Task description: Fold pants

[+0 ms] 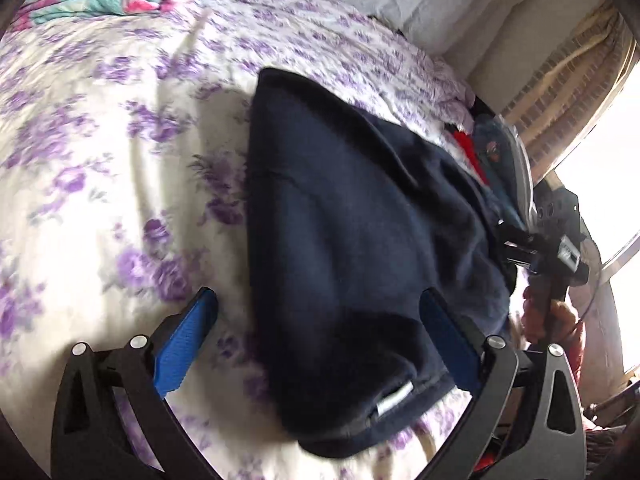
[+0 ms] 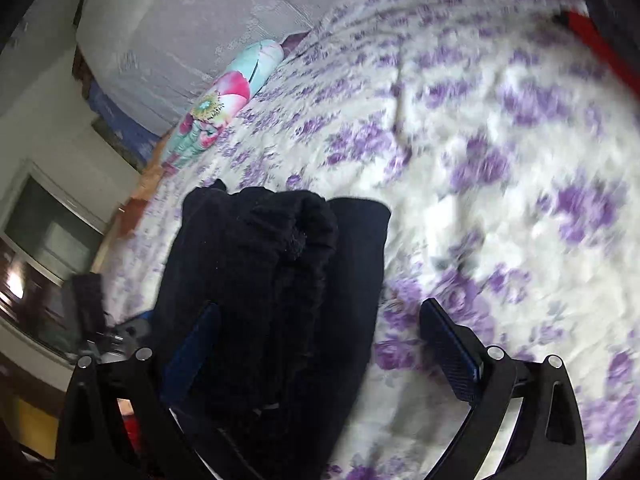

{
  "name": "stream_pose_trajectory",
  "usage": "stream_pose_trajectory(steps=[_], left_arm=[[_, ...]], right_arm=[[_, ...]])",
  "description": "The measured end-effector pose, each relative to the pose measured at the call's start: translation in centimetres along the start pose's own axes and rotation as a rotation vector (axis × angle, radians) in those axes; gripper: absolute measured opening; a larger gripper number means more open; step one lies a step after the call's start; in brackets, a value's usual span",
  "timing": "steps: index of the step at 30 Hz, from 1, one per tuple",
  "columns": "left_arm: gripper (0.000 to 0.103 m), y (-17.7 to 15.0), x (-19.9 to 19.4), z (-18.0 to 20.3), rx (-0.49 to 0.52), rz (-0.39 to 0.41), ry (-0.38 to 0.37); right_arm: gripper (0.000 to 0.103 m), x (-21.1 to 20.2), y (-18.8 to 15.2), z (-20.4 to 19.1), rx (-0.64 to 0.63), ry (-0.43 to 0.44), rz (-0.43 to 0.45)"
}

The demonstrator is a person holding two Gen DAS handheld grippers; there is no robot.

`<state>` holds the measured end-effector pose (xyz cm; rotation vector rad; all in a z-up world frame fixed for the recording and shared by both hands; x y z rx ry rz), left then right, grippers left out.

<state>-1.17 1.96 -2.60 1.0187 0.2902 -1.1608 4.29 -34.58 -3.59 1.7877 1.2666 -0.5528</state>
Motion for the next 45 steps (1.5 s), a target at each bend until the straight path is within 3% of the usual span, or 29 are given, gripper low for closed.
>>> stream_pose_trajectory(steps=[4, 9, 14, 15, 17, 19, 21, 27, 30, 36, 40, 45], left_arm=[[0.098, 0.3, 1.5, 1.2, 0.071, -0.020, 0.075], [0.098, 0.8, 1.7, 1.1, 0.042, -0.011, 0.058], [0.098, 0.3, 1.5, 1.7, 0.055, -0.007, 0.044], [0.095, 0.2, 1.6, 2.0, 0.061, -0.006, 0.047], [0.086, 0.3, 1.7, 2.7, 0.087, 0.001, 0.097], [0.067, 1.1, 1.6, 3.2, 0.086, 0.022, 0.145], [0.026, 2.5, 1.5, 4.2, 0.132, 0.026, 0.177], [0.018, 5.3, 1.7, 8.5, 0.305, 0.053, 0.240], [0.017, 9.1, 1.2, 10.4, 0.353, 0.123, 0.264], [0.017, 20.7, 1.7, 11.7, 0.402, 0.238, 0.344], [0.017, 29.8, 4.1, 10.2, 0.402, 0.309, 0.407], [0.017, 37.8, 8.8, 6.1, 0.366, 0.324, 0.450]], right_arm=[[0.100, 0.5, 1.0, 1.1, 0.063, 0.099, 0.023], [0.100, 1.9, 2.0, -0.2, 0.006, 0.073, -0.038], [0.100, 1.5, 1.4, -0.9, -0.047, 0.065, 0.037], [0.088, 1.4, 1.0, -1.3, -0.081, 0.055, 0.045], [0.078, 1.1, 0.4, -2.1, -0.103, 0.042, 0.063], [0.069, 0.7, 0.3, -3.0, -0.126, 0.017, 0.092], [0.061, 0.1, 0.6, -4.0, -0.171, -0.011, 0.115], [0.050, -2.8, 3.2, -6.7, -0.267, -0.032, 0.199], [0.050, -4.2, 5.7, -7.7, -0.311, -0.065, 0.254], [0.050, -5.0, 16.3, -9.2, -0.323, -0.095, 0.377], [0.050, -2.4, 25.1, -9.2, -0.280, -0.099, 0.445], [0.050, 4.0, 34.0, -7.2, -0.246, -0.125, 0.497]])
Point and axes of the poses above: each gripper's, at about its wrist camera, not at the fingertips, and x roughly the way its jaws point, z to its right, y to its top, the point moved 3 cm from there along x, roughly the way its jaws point, and after that the axes turned 10 degrees about -y, right-handed, at the moved point
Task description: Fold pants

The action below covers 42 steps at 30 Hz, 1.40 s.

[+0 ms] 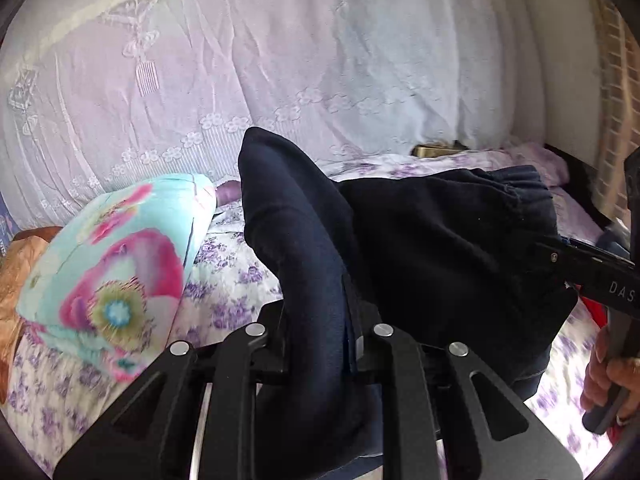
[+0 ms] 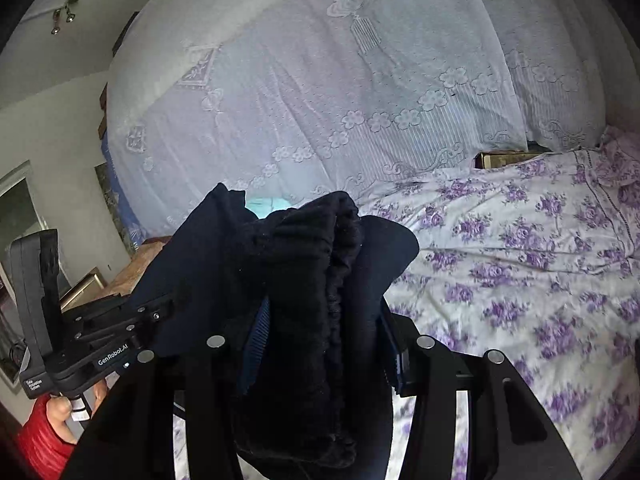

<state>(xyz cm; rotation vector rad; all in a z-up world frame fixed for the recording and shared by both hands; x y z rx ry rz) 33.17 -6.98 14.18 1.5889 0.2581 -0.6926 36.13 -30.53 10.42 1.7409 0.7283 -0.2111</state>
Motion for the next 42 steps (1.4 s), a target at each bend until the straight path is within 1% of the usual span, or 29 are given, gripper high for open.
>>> stream_pose_trajectory(steps=[3, 6, 8, 9, 10, 11, 12, 13, 14, 16, 17, 19, 22, 23, 24, 25, 26, 27, 28, 29, 31, 33, 34, 35, 36, 37, 38, 40, 42], left_arm=[[0.017, 0.2, 6.1, -2.8, -0.047, -0.037, 0.004], [0.017, -1.1, 11.8, -5.5, -0.089, -0.085, 0.012], [0.019, -3.4, 15.7, -7.3, -0.133, -0.157, 0.010], [0.026, -4.7, 17.0, -8.2, -0.151, -0.184, 0.031], [0.033, -6.2, 18.1, -9.2, -0.177, -0.203, 0.026], [0.036, -6.8, 18.3, -10.1, -0.227, -0.200, -0.009], [0.043, -6.7, 17.8, -11.0, -0.293, -0.196, -0.056], [0.050, -6.3, 16.8, -12.1, -0.363, -0.180, -0.093], [0.063, -6.1, 16.2, -12.9, -0.390, -0.157, -0.086], [0.065, -5.7, 14.4, -14.0, -0.413, -0.107, -0.004], [0.065, -5.7, 13.6, -14.2, -0.433, -0.088, -0.007], [0.064, -4.6, 12.3, -13.7, -0.457, -0.046, -0.092], [0.065, -3.5, 12.0, -10.3, -0.340, -0.047, -0.146], [0.066, -3.4, 12.5, -9.0, -0.284, -0.058, -0.125], [0.071, -3.7, 13.2, -7.7, -0.220, -0.086, -0.076], [0.075, -4.3, 14.4, -6.9, -0.180, -0.128, -0.043], [0.082, -4.8, 15.5, -6.9, -0.154, -0.162, -0.013], [0.086, -5.8, 16.8, -6.8, -0.116, -0.200, 0.050], [0.090, -6.1, 17.5, -6.9, -0.091, -0.227, 0.088], [0.092, -6.2, 17.3, -7.0, -0.095, -0.231, 0.088], [0.092, -5.4, 15.9, -7.8, -0.160, -0.198, 0.042], [0.092, -4.8, 14.3, -8.6, -0.238, -0.118, -0.021], [0.092, -5.3, 14.1, -8.8, -0.256, -0.113, -0.023], [0.092, -5.5, 14.5, -8.9, -0.265, -0.135, -0.017], [0.095, -6.1, 15.2, -8.8, -0.263, -0.175, -0.014], [0.098, -7.1, 16.8, -8.7, -0.250, -0.267, -0.009], [0.099, -8.1, 17.8, -8.9, -0.263, -0.314, -0.025], [0.099, -7.9, 16.8, -10.0, -0.344, -0.287, -0.082], [0.098, -8.4, 15.6, -10.5, -0.386, -0.249, -0.087]], right_arm=[[0.050, 6.2, 0.2, 1.4, -0.011, -0.038, -0.010], [0.051, 12.3, -1.5, 2.6, -0.030, -0.085, -0.044], [0.058, 16.3, -4.1, 3.8, -0.047, -0.176, -0.101], [0.062, 18.3, -5.6, 4.9, -0.054, -0.249, -0.157], [0.065, 19.7, -5.5, 6.1, 0.008, -0.236, -0.247], [0.078, 19.4, -4.8, 6.6, 0.041, -0.196, -0.220], [0.091, 18.7, -4.3, 7.1, 0.035, -0.221, -0.184], [0.092, 18.4, -4.1, 7.3, 0.019, -0.272, -0.172], [0.092, 18.0, -3.8, 7.3, 0.013, -0.298, -0.159], [0.092, 16.6, -2.9, 6.7, 0.002, -0.317, -0.075], [0.092, 15.8, -2.4, 6.1, -0.014, -0.301, -0.028], [0.092, 13.9, -1.4, 4.1, -0.060, -0.250, 0.064], [0.094, 12.3, -2.0, 1.2, -0.150, -0.158, 0.121], [0.095, 13.1, -2.6, 0.5, -0.189, -0.153, 0.086], [0.096, 14.1, -3.3, 0.1, -0.228, -0.171, 0.038], [0.099, 16.2, -4.3, 0.1, -0.267, -0.207, -0.051], [0.100, 18.5, -5.8, 0.3, -0.294, -0.241, -0.186], [0.100, 19.7, -6.2, 0.7, -0.290, -0.254, -0.262], [0.100, 19.2, -5.8, 1.0, -0.252, -0.231, -0.238], [0.100, 18.6, -5.5, 1.5, -0.217, -0.229, -0.214], [0.100, 17.2, -4.9, 1.9, -0.181, -0.238, -0.138], [0.100, 15.6, -4.4, 1.8, -0.173, -0.252, -0.042], [0.100, 15.3, -4.4, 1.7, -0.186, -0.259, -0.022], [0.100, 15.7, -4.7, 1.6, -0.209, -0.286, -0.049], [0.100, 16.9, -5.4, 1.5, -0.238, -0.317, -0.125], [0.100, 18.9, -6.3, 1.7, -0.265, -0.338, -0.251], [0.100, 19.6, -6.6, 2.0, -0.253, -0.339, -0.304], [0.100, 19.0, -6.1, 2.8, -0.199, -0.291, -0.281], [0.100, 18.1, -6.0, 3.4, -0.161, -0.294, -0.248]])
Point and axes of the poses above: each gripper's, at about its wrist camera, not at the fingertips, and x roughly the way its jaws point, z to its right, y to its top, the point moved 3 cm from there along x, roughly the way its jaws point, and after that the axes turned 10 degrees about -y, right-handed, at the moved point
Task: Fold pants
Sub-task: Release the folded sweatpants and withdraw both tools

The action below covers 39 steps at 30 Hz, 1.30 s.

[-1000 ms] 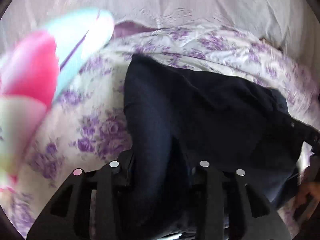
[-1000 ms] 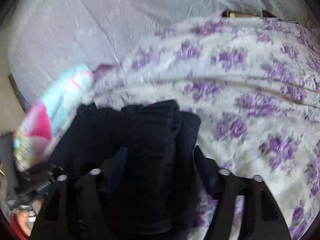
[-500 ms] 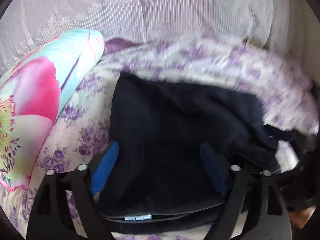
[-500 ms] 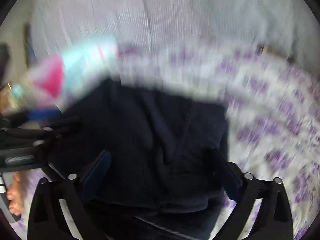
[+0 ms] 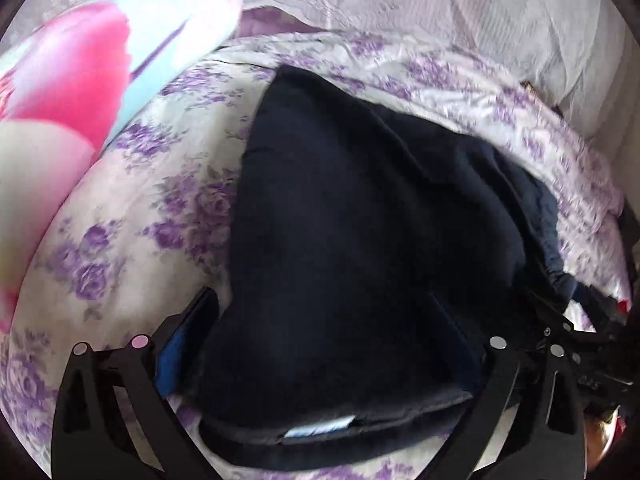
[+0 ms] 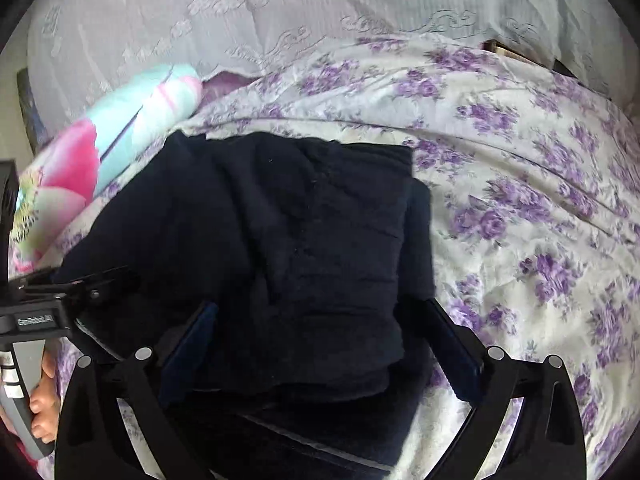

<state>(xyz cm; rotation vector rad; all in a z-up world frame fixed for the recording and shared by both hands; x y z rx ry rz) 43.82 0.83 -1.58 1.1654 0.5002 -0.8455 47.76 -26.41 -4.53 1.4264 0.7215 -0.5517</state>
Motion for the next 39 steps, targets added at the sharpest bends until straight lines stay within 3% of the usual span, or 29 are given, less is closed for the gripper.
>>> stream_pose_trajectory(steps=[2, 5, 7, 10, 14, 16, 18, 21, 23, 27, 31, 39], left_arm=[[0.098, -1.3, -1.8, 0.0, -0.016, 0.050, 0.028], [0.098, -3.4, -5.5, 1.7, 0.041, 0.133, 0.048], [0.098, -5.1, -7.2, 3.2, 0.111, 0.168, 0.085], [0.098, -8.0, -8.3, 5.4, 0.229, 0.161, 0.175], [0.098, -11.6, -10.6, 7.6, 0.347, 0.172, 0.313], [0.098, -12.8, -12.0, 8.1, 0.368, 0.198, 0.341], [0.098, -13.6, -12.9, 8.1, 0.370, 0.205, 0.370], [0.098, -14.4, -14.1, 7.8, 0.346, 0.210, 0.341], [0.098, -14.2, -14.3, 7.4, 0.319, 0.214, 0.317], [0.098, -13.5, -13.5, 6.7, 0.285, 0.218, 0.306], [0.098, -13.0, -12.3, 6.9, 0.293, 0.210, 0.293], [0.098, -13.1, -12.2, 7.9, 0.341, 0.225, 0.272]], right_arm=[[0.100, -3.2, -0.2, 1.1, 0.054, -0.032, 0.153], [0.100, -8.1, -2.2, 2.2, 0.109, -0.100, 0.369], [0.100, -9.6, -3.6, 2.3, 0.111, -0.115, 0.375], [0.100, -11.1, -5.9, 1.4, 0.085, -0.046, 0.309], [0.100, -14.9, -9.1, -0.1, 0.065, -0.068, 0.344], [0.100, -17.2, -10.6, -0.4, 0.089, -0.088, 0.407], [0.100, -20.2, -11.9, -0.4, 0.124, -0.139, 0.526], [0.100, -23.5, -13.2, -0.3, 0.144, -0.194, 0.704], [0.100, -23.3, -12.9, -0.6, 0.127, -0.189, 0.698], [0.100, -20.1, -11.4, -1.2, 0.092, -0.200, 0.519], [0.100, -17.4, -10.8, -0.7, 0.105, -0.139, 0.387], [0.100, -16.3, -11.1, -0.6, 0.113, -0.068, 0.356]])
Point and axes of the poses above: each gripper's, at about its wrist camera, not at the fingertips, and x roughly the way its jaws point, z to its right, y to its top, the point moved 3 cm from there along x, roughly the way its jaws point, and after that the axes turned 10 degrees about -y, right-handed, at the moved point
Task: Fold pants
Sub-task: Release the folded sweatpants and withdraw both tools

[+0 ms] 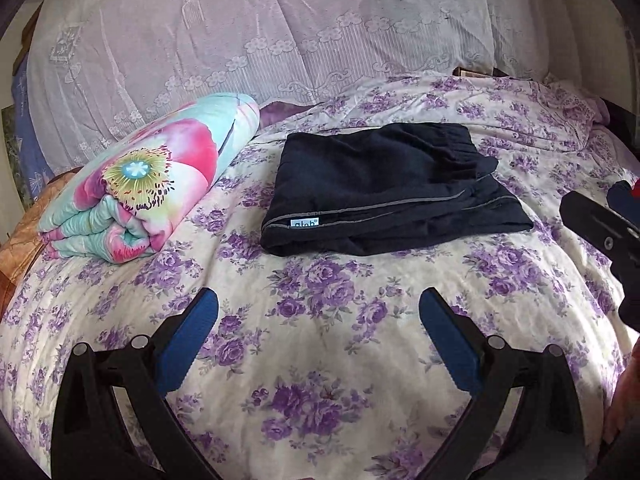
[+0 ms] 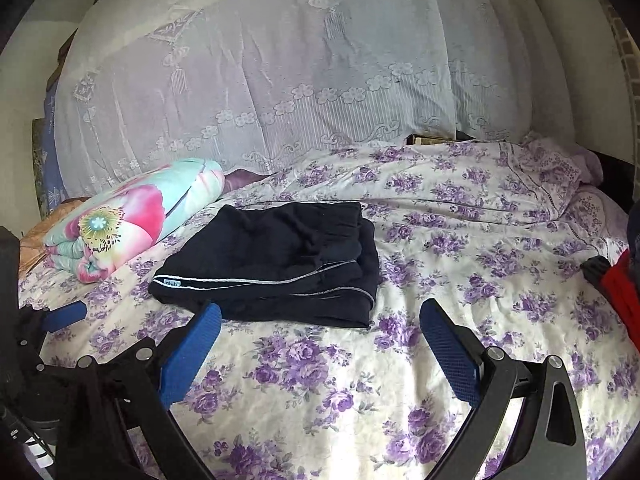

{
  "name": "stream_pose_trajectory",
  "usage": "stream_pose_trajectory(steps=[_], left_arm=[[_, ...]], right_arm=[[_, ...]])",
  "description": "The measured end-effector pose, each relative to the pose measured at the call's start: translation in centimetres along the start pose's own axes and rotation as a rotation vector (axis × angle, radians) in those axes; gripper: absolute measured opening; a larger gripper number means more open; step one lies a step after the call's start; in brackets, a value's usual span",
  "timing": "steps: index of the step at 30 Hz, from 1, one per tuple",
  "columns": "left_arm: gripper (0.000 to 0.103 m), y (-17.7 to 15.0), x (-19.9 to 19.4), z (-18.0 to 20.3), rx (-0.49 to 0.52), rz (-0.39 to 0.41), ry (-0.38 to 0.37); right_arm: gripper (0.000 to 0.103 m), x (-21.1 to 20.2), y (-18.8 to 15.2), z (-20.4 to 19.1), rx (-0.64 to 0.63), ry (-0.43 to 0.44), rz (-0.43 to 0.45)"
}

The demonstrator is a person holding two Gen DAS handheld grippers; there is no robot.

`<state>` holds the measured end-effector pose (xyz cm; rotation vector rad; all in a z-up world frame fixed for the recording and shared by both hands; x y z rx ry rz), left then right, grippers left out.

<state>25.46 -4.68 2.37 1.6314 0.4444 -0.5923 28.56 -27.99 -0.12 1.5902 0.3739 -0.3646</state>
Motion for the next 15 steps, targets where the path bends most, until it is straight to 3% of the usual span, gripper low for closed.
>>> stream_pose_trajectory(steps=[3, 6, 15], left_arm=[[0.098, 0.1, -0.6, -0.1, -0.008, 0.039, -0.023], [0.098, 0.3, -1.2, -0.1, -0.002, 0.075, 0.006], [0.098, 0.2, -0.4, -0.3, -0.019, 0.042, 0.014]], right_arm=[[0.100, 0.0, 0.1, 0.0, -0.004, 0.007, -0.001], [0.100, 0.0, 0.1, 0.0, -0.003, 0.009, -0.002], [0.100, 0.2, 0.1, 0.0, 0.002, 0.011, -0.015]])
Point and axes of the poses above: each gripper's, at about its wrist camera, not at the fingertips, and x roughly the way its jaws point, z to its right, y to its top, the point moved 3 cm from there along x, roughly the way its jaws point, and after that the axes turned 10 degrees about -y, right-handed, at the moved point
